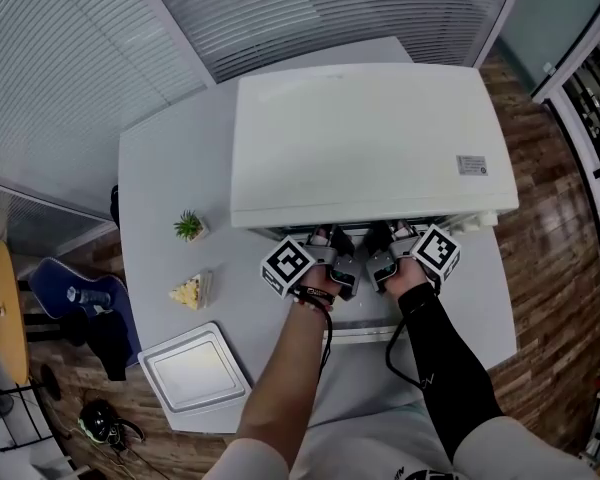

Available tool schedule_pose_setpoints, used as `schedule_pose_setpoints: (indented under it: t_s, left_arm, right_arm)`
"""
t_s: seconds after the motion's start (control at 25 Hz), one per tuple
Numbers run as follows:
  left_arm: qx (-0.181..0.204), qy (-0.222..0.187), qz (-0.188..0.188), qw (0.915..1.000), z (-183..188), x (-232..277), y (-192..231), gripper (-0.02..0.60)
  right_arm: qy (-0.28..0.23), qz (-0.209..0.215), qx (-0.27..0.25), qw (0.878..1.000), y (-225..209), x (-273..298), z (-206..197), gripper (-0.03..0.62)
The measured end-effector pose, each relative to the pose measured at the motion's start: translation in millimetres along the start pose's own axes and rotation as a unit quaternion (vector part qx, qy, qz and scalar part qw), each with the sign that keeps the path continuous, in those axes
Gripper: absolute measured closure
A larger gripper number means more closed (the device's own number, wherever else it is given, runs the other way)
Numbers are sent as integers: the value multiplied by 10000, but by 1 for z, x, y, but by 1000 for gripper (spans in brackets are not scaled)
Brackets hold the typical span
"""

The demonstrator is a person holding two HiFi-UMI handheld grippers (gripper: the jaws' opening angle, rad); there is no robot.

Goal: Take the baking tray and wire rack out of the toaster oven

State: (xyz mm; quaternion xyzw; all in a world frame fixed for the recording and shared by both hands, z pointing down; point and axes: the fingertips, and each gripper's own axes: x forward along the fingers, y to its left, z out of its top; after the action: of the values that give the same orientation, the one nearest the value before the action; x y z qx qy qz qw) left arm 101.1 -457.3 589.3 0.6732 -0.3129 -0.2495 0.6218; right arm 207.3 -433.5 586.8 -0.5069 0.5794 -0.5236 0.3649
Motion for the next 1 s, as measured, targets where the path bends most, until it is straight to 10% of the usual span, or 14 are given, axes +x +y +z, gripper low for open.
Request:
schedule_pose_setpoints:
  t_s: [0.12, 0.2, 0.24, 1.0]
  left_arm:
    - [-64, -27, 3, 10000, 1, 6, 2, 346]
    - [-129, -130, 84, 9998, 8, 8, 4, 504]
    - [-125, -140, 103, 9998, 11, 9, 4, 522]
    - [-247, 282, -155, 9992, -15, -35, 0, 524]
  right_arm:
    - [121, 208, 48, 9997, 4, 11, -3, 439]
    - [182, 391, -42, 9991, 7, 15, -1, 459]
    - [211, 410, -150, 9988, 8, 15, 0, 578]
    - [319, 457, -285, 9980, 10, -30, -21, 585]
